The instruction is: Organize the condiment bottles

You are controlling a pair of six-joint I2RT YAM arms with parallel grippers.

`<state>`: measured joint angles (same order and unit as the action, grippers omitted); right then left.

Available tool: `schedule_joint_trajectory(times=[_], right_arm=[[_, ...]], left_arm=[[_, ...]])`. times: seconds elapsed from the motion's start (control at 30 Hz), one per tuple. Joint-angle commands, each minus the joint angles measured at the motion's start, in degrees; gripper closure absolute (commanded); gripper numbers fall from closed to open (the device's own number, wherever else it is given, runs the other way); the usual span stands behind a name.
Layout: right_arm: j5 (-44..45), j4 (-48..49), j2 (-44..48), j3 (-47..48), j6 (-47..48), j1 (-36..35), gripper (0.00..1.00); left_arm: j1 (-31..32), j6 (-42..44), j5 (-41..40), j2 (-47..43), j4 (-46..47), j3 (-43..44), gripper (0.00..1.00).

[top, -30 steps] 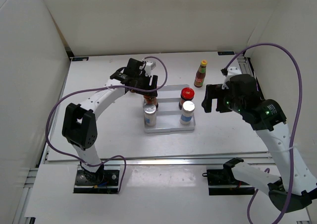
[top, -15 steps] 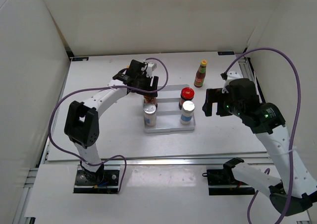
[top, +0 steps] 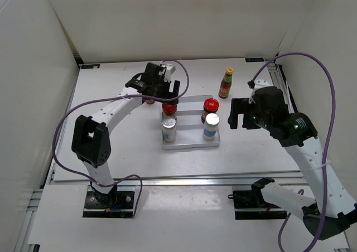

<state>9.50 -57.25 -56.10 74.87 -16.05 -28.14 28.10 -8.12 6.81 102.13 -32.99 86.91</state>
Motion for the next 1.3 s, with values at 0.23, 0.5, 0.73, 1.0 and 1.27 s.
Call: schedule_joint_trajectory(times=[0.23, 0.5, 0.73, 1.0, 1.27], right_arm=[[6.4, 1.71, -8.22, 7.12, -3.81, 0.45, 0.0], [4.24, 7.41, -25.62, 20.56, -0.29, 8.18, 0.0], [-3.08, 13.03, -41.52, 30.59, 2.86, 12.94, 0.0], [-1.59, 19.02, -54.01, 35.16, 4.1, 12.94, 0.0], [4.12, 19.02, -62.81, 42.98, 6.56, 12.94, 0.0]], left_arm=[[0.03, 5.11, -14.35, -17.9, 0.12, 0.3, 0.0], [0.03, 7.24, -26.23, -35.83, 13.29, -26.86, 0.0], [0.64, 8.91, -33.94, -57.53, 26.64, -47.51, 0.0], [4.24, 10.93, -35.64, -58.1, 32.82, -50.36, 0.0], [4.25, 10.93, -36.69, -58.62, 34.66, -50.35, 0.0]])
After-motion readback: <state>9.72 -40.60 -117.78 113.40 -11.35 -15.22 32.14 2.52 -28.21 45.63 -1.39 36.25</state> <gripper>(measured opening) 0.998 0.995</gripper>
